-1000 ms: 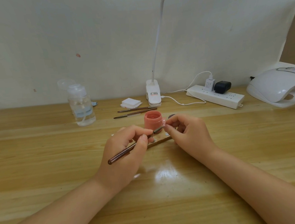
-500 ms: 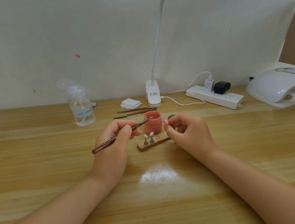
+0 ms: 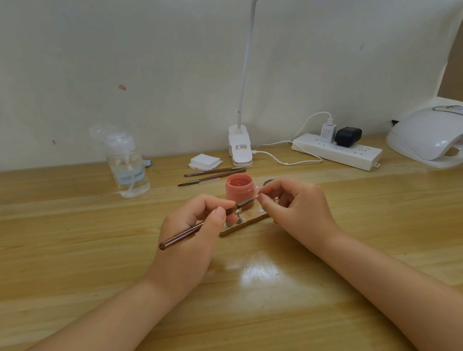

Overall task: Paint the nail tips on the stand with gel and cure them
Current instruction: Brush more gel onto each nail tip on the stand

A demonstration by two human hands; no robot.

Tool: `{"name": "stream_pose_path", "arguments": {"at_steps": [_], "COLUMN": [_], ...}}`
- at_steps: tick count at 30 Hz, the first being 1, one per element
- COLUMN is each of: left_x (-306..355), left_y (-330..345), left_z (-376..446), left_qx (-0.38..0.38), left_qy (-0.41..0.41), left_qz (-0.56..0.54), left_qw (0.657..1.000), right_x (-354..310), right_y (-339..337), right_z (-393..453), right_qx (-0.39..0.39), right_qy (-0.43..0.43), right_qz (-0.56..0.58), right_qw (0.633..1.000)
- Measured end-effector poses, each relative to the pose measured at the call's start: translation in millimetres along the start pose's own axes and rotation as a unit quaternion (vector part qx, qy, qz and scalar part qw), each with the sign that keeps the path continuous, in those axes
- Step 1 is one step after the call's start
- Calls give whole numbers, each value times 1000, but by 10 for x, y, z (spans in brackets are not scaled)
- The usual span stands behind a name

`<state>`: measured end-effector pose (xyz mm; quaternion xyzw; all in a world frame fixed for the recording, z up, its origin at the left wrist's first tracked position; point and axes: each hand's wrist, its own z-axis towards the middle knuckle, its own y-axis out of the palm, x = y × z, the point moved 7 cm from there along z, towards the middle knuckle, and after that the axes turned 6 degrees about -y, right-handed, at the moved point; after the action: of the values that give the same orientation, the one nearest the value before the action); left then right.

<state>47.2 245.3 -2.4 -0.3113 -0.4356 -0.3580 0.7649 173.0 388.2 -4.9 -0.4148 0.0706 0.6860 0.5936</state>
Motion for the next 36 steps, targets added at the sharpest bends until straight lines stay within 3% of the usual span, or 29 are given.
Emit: {"name": "stream_pose_path", "arguments": {"at_steps": [10, 16, 22, 27, 31, 36], "left_x": [-24, -15, -1, -5, -8, 48], "left_y": [-1, -82, -30, -61, 12, -22], "left_z": [5, 17, 17, 19, -4, -31], "left_qx": [-2, 48, 18, 45, 11, 27], "left_qy": [0, 9, 8, 6, 2, 21], "left_qz": [2, -12, -16, -6, 7, 0], "left_qw": [1000, 999, 1000, 999, 1000, 999], "right_x": [6, 32, 17, 38, 30, 15], "right_y": [0, 30, 29, 35, 29, 22], "right_z": [-1, -8, -10, -4, -6, -16], "right_qx": [-2, -7, -13, -17, -15, -17], "right_qy": [-5, 2, -6, 0, -1, -5], "right_qz": [-8, 12, 7, 6, 2, -5], "right_qw": [1000, 1000, 1000, 1000, 1000, 1000]}}
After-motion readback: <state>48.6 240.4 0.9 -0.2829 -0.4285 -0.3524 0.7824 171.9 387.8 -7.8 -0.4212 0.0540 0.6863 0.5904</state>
